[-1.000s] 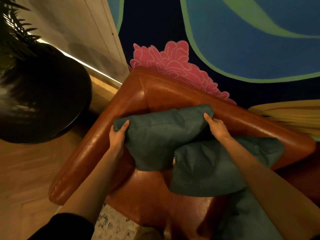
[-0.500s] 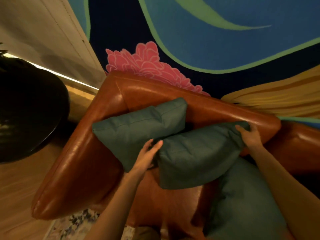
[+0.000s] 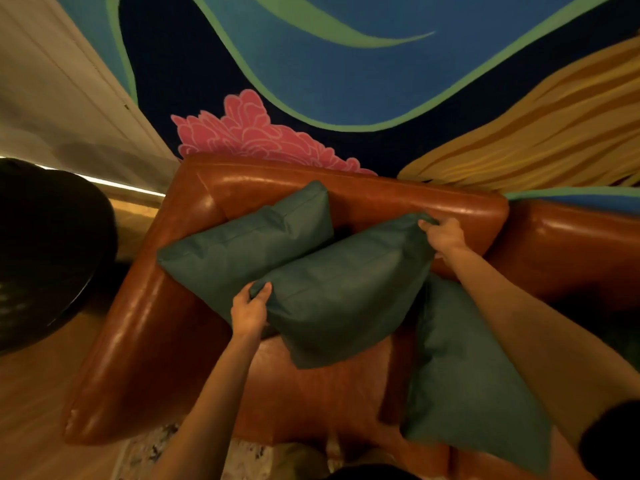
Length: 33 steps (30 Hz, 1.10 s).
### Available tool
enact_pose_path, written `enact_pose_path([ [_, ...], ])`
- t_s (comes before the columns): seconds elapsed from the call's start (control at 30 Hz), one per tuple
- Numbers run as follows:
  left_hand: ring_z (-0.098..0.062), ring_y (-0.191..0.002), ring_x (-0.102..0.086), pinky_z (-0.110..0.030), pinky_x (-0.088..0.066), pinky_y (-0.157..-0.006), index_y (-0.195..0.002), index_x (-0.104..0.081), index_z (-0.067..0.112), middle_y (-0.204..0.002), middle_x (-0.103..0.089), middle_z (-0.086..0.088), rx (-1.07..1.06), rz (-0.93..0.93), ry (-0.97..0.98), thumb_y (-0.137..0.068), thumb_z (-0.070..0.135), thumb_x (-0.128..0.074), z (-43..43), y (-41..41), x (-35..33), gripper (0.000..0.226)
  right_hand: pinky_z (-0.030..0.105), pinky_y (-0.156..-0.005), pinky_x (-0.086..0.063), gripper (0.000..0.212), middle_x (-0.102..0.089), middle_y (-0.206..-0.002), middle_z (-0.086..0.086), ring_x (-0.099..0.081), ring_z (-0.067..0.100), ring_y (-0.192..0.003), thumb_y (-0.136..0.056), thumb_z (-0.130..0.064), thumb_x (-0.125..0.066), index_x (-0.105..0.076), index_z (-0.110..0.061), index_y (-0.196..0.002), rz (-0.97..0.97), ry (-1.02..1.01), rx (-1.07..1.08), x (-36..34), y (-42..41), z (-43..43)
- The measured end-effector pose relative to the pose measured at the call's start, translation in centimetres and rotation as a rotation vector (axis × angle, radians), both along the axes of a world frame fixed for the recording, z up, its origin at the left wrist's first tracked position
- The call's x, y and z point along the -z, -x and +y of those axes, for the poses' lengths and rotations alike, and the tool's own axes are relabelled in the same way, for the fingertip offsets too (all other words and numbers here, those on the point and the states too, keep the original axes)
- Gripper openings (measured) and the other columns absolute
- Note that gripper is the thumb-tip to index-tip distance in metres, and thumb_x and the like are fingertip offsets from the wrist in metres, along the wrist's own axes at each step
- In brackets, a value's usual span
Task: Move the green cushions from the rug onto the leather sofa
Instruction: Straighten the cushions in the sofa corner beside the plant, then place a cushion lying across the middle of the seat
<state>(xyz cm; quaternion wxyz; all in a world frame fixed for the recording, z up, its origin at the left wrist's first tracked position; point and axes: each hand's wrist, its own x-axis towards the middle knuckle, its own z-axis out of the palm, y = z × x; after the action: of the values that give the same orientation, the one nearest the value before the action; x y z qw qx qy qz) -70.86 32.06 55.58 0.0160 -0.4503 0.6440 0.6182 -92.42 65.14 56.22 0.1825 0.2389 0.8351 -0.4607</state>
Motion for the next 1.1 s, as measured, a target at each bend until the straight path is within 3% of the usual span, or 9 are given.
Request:
enact_pose_path([
  [0.1, -0.028, -0.102, -0.065, -0.046, -0.052, -0.094, -0.099, -0.068, 0.017, -0.105, -0.070, -0.009, -0.063, -0.029, -0.012, -0.083, 0.026, -0.071, 0.1, -0.5, 0.0, 0.019, 0.050, -0.090, -0.055, 0.057, -0.067, -0.120, 0.013, -0.066, 0.032, -0.106, -0.079, -0.047, -0.065, -0.061, -0.011, -0.123, -0.106, 0.092, -0.055, 4.6, 0.6, 1.2],
  [0.23, -0.026, -0.100, -0.064, -0.051, -0.052, -0.092, -0.094, -0.067, 0.027, -0.105, -0.068, -0.006, 0.012, -0.083, 0.052, -0.074, 0.027, -0.074, -0.8, -0.5, -0.3, 0.021, 0.050, -0.093, -0.054, 0.080, -0.065, -0.125, 0.008, -0.063, 0.032, -0.111, -0.065, -0.064, -0.058, -0.057, -0.017, -0.129, -0.079, 0.119, -0.039, 7.0, 1.3, 2.3],
  [0.3, -0.023, -0.104, -0.062, -0.049, -0.049, -0.098, -0.108, -0.066, 0.020, -0.112, -0.067, -0.006, 0.051, -0.049, 0.089, -0.079, 0.012, -0.070, -0.7, -0.2, -1.5, 0.030, 0.051, -0.088, -0.055, 0.074, -0.065, -0.121, 0.007, -0.063, 0.033, -0.107, -0.069, -0.060, -0.055, -0.057, -0.017, -0.129, -0.094, 0.122, -0.015, 4.8, -0.3, 2.1],
  [0.37, -0.021, -0.101, -0.060, -0.043, -0.045, -0.099, -0.112, -0.065, 0.006, -0.115, -0.067, -0.010, 0.057, 0.025, 0.154, -0.082, -0.001, -0.064, -0.2, -0.2, -3.0, 0.031, 0.042, -0.082, -0.055, 0.061, -0.065, -0.114, 0.010, -0.064, 0.033, -0.103, -0.080, -0.055, -0.054, -0.059, -0.016, -0.126, -0.116, 0.127, 0.005, 1.0, -3.3, 2.2],
  [0.47, -0.017, -0.093, -0.058, -0.034, -0.046, -0.093, -0.104, -0.067, 0.006, -0.105, -0.067, -0.014, 0.067, 0.163, 0.257, -0.082, -0.009, -0.058, 0.1, -1.2, -4.8, 0.028, 0.031, -0.069, -0.043, 0.032, -0.065, -0.105, 0.013, -0.060, 0.025, -0.087, -0.095, -0.034, -0.049, -0.062, -0.014, -0.116, -0.125, 0.143, -0.032, -1.3, -7.2, 4.2],
  [0.6, -0.008, -0.079, -0.060, -0.026, -0.046, -0.071, -0.083, -0.067, 0.019, -0.085, -0.067, -0.002, 0.086, 0.297, 0.272, -0.076, -0.015, -0.051, 2.6, -3.6, -7.3, 0.038, 0.027, -0.066, -0.044, 0.010, -0.072, -0.082, 0.010, -0.066, 0.013, -0.058, -0.095, -0.017, -0.051, -0.060, -0.014, -0.092, -0.147, 0.229, -0.124, -3.6, -13.0, 7.8],
  [0.7, -0.003, -0.074, -0.062, -0.019, -0.045, -0.062, -0.079, -0.065, 0.020, -0.080, -0.069, 0.001, 0.061, 0.335, 0.163, -0.079, -0.010, -0.052, 5.2, -5.2, -8.8, 0.032, 0.028, -0.066, -0.047, 0.011, -0.071, -0.056, 0.002, -0.067, 0.010, -0.048, -0.095, -0.015, -0.052, -0.058, -0.014, -0.086, -0.146, 0.277, -0.152, -5.1, -17.2, 9.8],
  [0.83, 0.000, -0.056, -0.062, -0.013, -0.045, -0.051, -0.078, -0.064, 0.017, -0.067, -0.070, 0.007, 0.125, 0.313, 0.070, -0.086, -0.003, -0.049, 9.2, -6.9, -9.1, 0.026, 0.028, -0.065, -0.047, 0.017, -0.071, -0.055, 0.004, -0.067, 0.011, -0.047, -0.095, -0.010, -0.048, -0.059, -0.013, -0.083, -0.087, 0.346, -0.111, -6.3, -21.4, 10.8],
  [1.1, -0.003, -0.039, -0.046, -0.017, -0.037, -0.042, -0.081, -0.065, 0.010, -0.057, -0.054, -0.003, 0.403, 0.296, -0.051, -0.092, -0.003, -0.046, 16.4, -8.5, -8.8, 0.025, 0.018, -0.052, -0.051, 0.021, -0.070, -0.056, 0.003, -0.066, 0.011, -0.047, -0.097, -0.006, -0.044, -0.059, -0.011, -0.083, 0.053, 0.415, -0.053, -9.9, -29.7, 10.5],
])
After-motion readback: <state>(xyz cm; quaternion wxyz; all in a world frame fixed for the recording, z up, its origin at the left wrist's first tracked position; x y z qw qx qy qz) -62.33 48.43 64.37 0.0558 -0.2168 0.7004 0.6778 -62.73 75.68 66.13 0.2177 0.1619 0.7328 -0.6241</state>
